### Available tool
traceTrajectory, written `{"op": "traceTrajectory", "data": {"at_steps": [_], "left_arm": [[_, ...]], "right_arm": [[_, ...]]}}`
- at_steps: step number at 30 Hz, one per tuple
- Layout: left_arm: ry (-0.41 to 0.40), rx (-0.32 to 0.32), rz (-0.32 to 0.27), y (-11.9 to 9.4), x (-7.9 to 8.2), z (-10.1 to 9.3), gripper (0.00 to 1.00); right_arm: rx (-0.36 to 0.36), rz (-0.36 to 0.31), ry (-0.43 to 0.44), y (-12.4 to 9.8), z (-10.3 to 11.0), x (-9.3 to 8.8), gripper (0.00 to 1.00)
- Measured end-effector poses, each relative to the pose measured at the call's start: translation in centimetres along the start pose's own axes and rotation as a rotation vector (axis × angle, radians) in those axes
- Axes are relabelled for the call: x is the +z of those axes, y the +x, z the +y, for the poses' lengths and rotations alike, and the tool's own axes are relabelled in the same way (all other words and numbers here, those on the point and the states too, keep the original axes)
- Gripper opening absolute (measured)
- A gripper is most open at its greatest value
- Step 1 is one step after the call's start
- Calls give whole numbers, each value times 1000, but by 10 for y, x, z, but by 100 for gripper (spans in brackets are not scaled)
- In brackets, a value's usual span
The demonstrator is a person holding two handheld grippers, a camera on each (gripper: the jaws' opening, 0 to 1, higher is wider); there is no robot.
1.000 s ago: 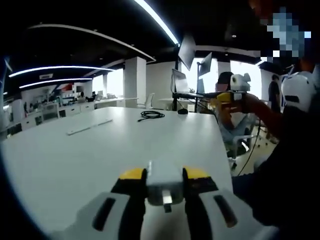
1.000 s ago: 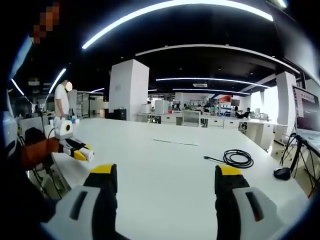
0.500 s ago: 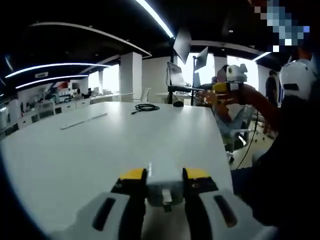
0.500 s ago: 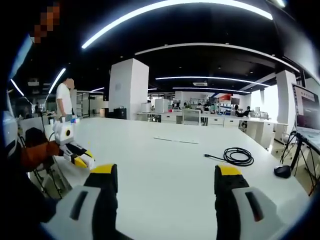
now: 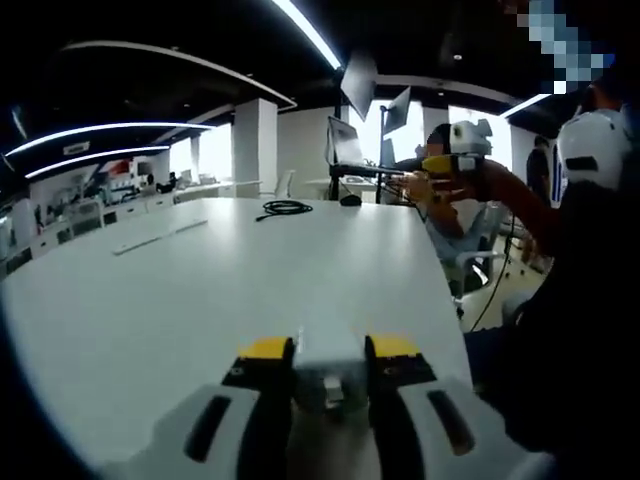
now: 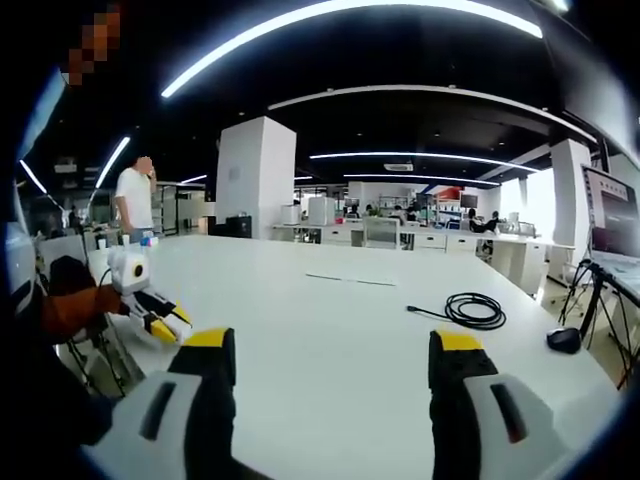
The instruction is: Plug the desk Type‑C cable into the charger adapter.
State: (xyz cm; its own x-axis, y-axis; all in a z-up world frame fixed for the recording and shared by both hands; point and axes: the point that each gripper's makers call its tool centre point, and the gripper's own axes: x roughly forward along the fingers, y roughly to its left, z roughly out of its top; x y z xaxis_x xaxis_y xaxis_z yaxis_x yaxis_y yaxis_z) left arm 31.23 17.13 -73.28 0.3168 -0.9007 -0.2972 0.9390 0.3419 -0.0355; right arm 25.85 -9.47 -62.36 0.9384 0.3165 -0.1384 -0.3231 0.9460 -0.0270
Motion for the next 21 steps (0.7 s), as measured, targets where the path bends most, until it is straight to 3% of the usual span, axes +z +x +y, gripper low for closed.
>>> {"op": "traceTrajectory", "data": {"at_steps": [19, 21], "left_arm": [[12, -103, -21, 5, -4, 5, 27], [22, -124, 8, 6, -11, 5, 27]], "right_arm": [[10, 8, -3, 3, 3, -2, 79], [11, 10, -4, 4, 3, -2, 79]]}}
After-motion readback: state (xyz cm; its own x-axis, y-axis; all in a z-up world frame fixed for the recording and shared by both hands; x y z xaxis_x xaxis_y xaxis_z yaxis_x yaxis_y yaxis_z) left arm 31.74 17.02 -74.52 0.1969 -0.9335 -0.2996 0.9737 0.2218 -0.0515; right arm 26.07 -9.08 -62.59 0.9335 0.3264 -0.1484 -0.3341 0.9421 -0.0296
